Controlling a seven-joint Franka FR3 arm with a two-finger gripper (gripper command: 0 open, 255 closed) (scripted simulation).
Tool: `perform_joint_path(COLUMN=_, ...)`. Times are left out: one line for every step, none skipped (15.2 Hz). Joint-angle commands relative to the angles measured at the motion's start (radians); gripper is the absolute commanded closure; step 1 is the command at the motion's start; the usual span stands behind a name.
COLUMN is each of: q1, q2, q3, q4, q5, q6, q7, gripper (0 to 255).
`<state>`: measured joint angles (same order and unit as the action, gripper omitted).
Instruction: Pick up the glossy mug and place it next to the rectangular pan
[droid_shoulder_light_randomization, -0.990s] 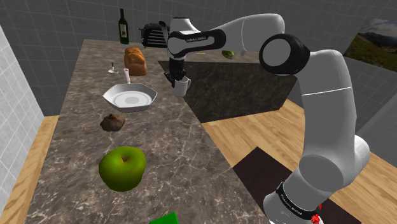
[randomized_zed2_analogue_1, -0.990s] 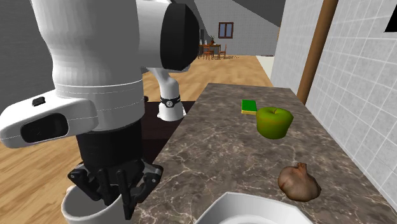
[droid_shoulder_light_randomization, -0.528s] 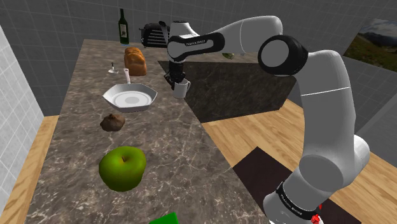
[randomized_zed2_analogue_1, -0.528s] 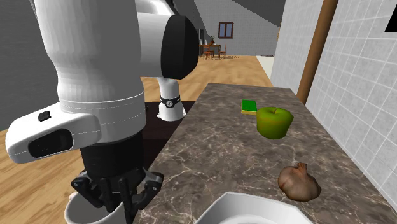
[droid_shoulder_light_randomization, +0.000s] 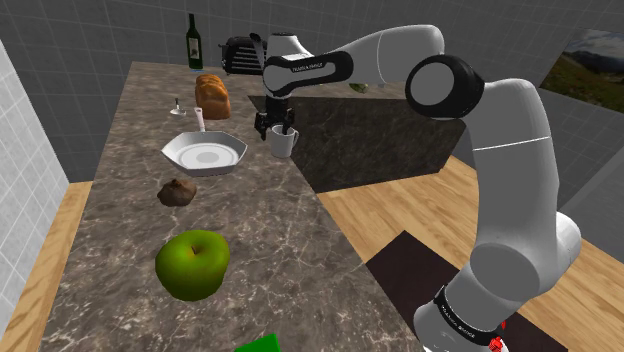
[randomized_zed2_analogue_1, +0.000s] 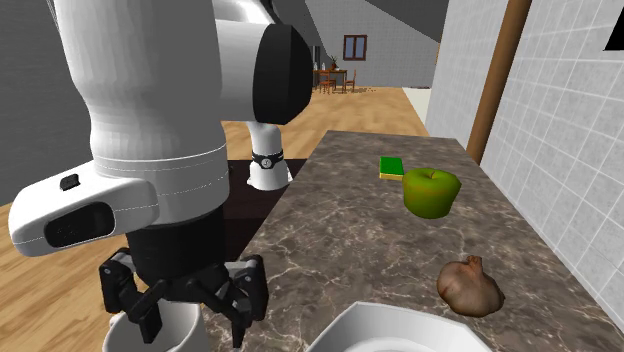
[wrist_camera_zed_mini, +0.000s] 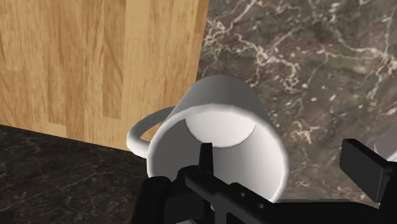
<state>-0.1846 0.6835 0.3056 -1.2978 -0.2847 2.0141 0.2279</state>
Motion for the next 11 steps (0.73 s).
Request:
perform_joint_path(q1=0.0, q2=-0.013, q3=0.003, q4=0.012, q5=0.004, q6=-0.025, q7=-0.003, gripper=0)
perform_joint_path(q1=0.001, q2=-0.025, q3=0.006, q4=0.026, q5=0.008, q6=-0.05, q7=-0.006, gripper=0)
perform_joint_path(q1=0.002, q2=-0.036, q3=0.008, q4=0.042, q5=0.012, q6=-0.076, q7=-0.009, gripper=0)
perform_joint_path(q1=0.004, q2=-0.043, q3=0.01, q4=0.056, q5=0.015, q6=-0.098, q7=-0.011, gripper=0)
perform_joint_path(q1=0.004, q2=-0.043, q3=0.01, q4=0.056, q5=0.015, q6=-0.098, q7=-0.011, gripper=0)
perform_joint_path(q1=0.004, q2=-0.043, q3=0.01, q4=0.056, q5=0.015, q6=-0.098, q7=-0.011, gripper=0)
perform_joint_path(q1=0.004, q2=-0.043, q3=0.01, q4=0.056, q5=0.015, q6=-0.098, q7=-0.011, gripper=0)
perform_joint_path(q1=0.004, q2=-0.043, q3=0.01, q4=0.056, q5=0.015, q6=-0.098, q7=-0.011, gripper=0)
perform_joint_path(q1=0.004, q2=-0.043, q3=0.01, q4=0.056, q5=0.015, q6=-0.098, q7=-0.011, gripper=0)
perform_joint_path(q1=0.004, q2=-0.043, q3=0.01, q4=0.056, q5=0.015, q6=-0.098, q7=-0.011, gripper=0)
perform_joint_path(q1=0.004, q2=-0.043, q3=0.01, q4=0.056, q5=0.015, q6=-0.098, q7=-0.011, gripper=0)
